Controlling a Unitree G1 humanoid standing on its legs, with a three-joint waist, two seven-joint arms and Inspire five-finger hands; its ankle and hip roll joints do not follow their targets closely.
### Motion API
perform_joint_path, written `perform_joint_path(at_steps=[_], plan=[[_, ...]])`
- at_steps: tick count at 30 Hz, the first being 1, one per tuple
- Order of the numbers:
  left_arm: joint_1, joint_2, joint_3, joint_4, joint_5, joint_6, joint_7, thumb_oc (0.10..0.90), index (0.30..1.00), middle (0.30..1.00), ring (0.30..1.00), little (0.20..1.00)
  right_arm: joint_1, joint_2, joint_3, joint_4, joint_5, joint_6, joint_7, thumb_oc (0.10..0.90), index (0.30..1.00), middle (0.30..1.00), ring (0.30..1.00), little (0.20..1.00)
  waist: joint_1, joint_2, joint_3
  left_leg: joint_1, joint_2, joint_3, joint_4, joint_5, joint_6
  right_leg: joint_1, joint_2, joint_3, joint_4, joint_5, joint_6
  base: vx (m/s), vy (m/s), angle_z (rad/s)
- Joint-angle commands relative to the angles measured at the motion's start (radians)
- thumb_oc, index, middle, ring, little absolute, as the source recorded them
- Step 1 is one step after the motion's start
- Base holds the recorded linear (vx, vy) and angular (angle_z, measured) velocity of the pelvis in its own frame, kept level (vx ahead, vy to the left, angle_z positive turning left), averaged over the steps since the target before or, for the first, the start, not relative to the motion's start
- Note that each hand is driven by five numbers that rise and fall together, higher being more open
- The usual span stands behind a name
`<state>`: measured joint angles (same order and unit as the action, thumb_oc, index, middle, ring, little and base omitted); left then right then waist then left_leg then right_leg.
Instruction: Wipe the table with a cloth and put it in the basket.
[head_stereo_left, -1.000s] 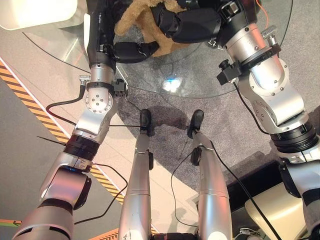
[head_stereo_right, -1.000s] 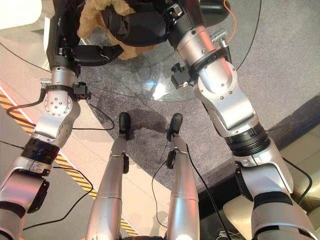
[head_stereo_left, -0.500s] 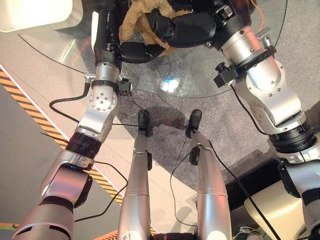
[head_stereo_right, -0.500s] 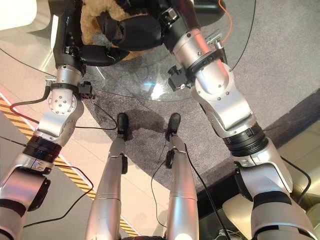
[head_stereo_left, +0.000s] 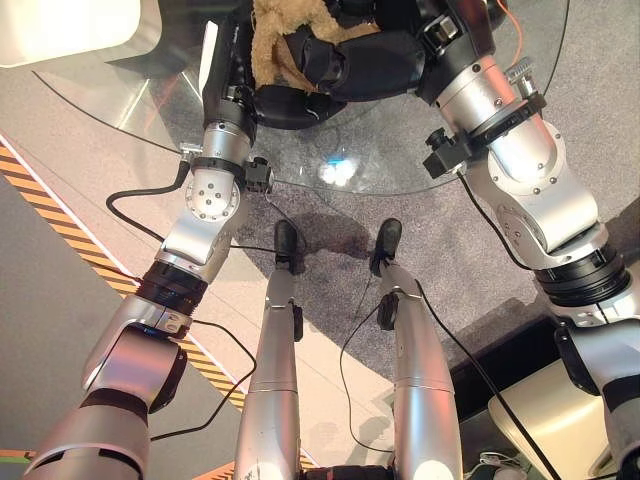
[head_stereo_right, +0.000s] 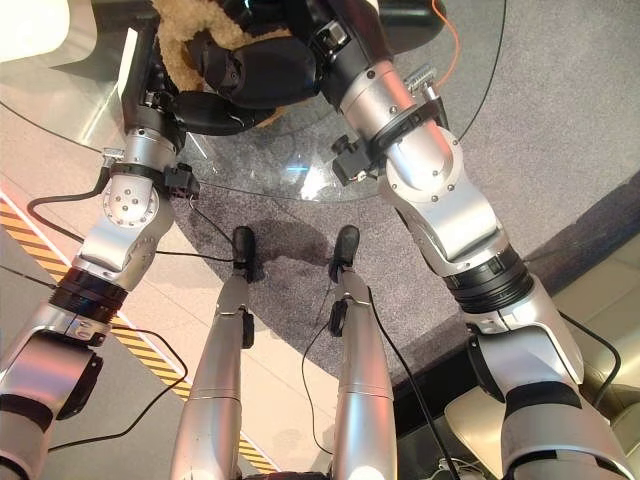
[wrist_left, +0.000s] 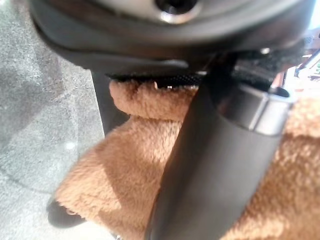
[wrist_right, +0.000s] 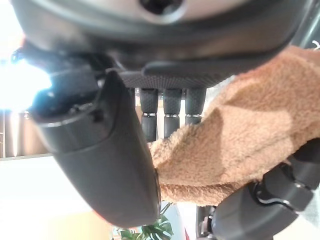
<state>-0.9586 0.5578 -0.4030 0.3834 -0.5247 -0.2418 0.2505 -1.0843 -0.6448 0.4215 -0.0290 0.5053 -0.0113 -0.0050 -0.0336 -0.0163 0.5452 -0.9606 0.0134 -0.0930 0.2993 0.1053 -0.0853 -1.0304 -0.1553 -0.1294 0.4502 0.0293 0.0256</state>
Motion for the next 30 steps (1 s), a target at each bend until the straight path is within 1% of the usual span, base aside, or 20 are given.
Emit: perform_joint_path(at_steps=[1, 8, 11, 16, 17, 21, 24, 30], plan=[[-0.094, -0.034, 0.019, -0.081, -0.013, -0.081, -0.029, 0.100, 0.300, 0.300, 0.300, 0.200, -0.171, 0.055, -0.046, -0.209, 0.067, -0.167, 0.028, 0.100, 0.300, 0.300, 0.300, 0.200, 0.011, 0.005, -0.025, 0.032, 0.004, 0.065, 0.035, -0.024, 0.051, 0.095, 0.064, 0.065, -0.048, 0.018, 0.037, 0.00, 0.000, 0.00], [-0.078, -0.046, 0.029, -0.087, -0.053, -0.088, -0.054, 0.100, 0.300, 0.300, 0.300, 0.200, -0.166, 0.061, -0.050, -0.212, 0.067, -0.159, 0.034, 0.100, 0.300, 0.300, 0.300, 0.200, 0.011, 0.007, -0.025, 0.031, 0.003, 0.066, 0.033, -0.023, 0.052, 0.094, 0.064, 0.065, -0.051, 0.019, 0.038, 0.00, 0.000, 0.00], [-0.073, -0.051, 0.028, -0.094, -0.078, -0.091, -0.066, 0.100, 0.300, 0.300, 0.300, 0.200, -0.162, 0.058, -0.050, -0.212, 0.069, -0.165, 0.033, 0.100, 0.300, 0.300, 0.300, 0.200, 0.011, 0.006, -0.025, 0.033, 0.004, 0.066, 0.033, -0.023, 0.051, 0.097, 0.063, 0.065, -0.051, 0.019, 0.038, 0.00, 0.000, 0.00], [-0.075, -0.055, 0.027, -0.096, -0.090, -0.087, -0.068, 0.100, 0.300, 0.300, 0.300, 0.200, -0.171, 0.062, -0.044, -0.210, 0.067, -0.158, 0.027, 0.100, 0.300, 0.300, 0.300, 0.200, 0.011, 0.007, -0.025, 0.032, 0.005, 0.066, 0.034, -0.023, 0.051, 0.097, 0.062, 0.065, -0.051, 0.019, 0.039, 0.00, 0.000, 0.00], [-0.075, -0.054, 0.027, -0.097, -0.109, -0.086, -0.077, 0.100, 0.300, 0.300, 0.300, 0.200, -0.173, 0.059, -0.042, -0.209, 0.070, -0.159, 0.026, 0.100, 0.300, 0.300, 0.300, 0.200, 0.011, 0.007, -0.025, 0.032, 0.005, 0.066, 0.034, -0.024, 0.051, 0.097, 0.061, 0.065, -0.052, 0.019, 0.039, 0.00, 0.000, 0.00], [-0.061, -0.082, 0.042, -0.104, -0.326, -0.068, -0.159, 0.100, 0.300, 0.300, 0.300, 0.200, -0.177, 0.062, -0.036, -0.207, 0.069, -0.161, 0.019, 0.100, 0.300, 0.300, 0.300, 0.200, 0.009, 0.009, -0.025, 0.033, 0.006, 0.069, 0.034, -0.025, 0.051, 0.097, 0.061, 0.065, -0.052, 0.019, 0.039, 0.00, 0.000, 0.00], [-0.043, -0.113, 0.048, -0.108, -0.419, -0.071, -0.193, 0.100, 0.300, 0.300, 0.300, 0.200, -0.179, 0.073, -0.030, -0.211, 0.061, -0.152, 0.012, 0.100, 0.300, 0.300, 0.300, 0.200, 0.006, 0.010, -0.025, 0.038, 0.006, 0.071, 0.032, -0.027, 0.052, 0.100, 0.060, 0.067, -0.054, 0.019, 0.040, 0.00, 0.000, 0.00], [-0.027, -0.129, 0.050, -0.134, -0.447, -0.071, -0.198, 0.100, 0.300, 0.300, 0.300, 0.200, -0.185, 0.072, -0.023, -0.221, 0.073, -0.134, 0.001, 0.100, 0.300, 0.300, 0.300, 0.200, 0.003, 0.013, -0.025, 0.047, 0.005, 0.072, 0.030, -0.028, 0.053, 0.106, 0.060, 0.071, -0.057, 0.021, 0.042, 0.00, 0.000, 0.00]])
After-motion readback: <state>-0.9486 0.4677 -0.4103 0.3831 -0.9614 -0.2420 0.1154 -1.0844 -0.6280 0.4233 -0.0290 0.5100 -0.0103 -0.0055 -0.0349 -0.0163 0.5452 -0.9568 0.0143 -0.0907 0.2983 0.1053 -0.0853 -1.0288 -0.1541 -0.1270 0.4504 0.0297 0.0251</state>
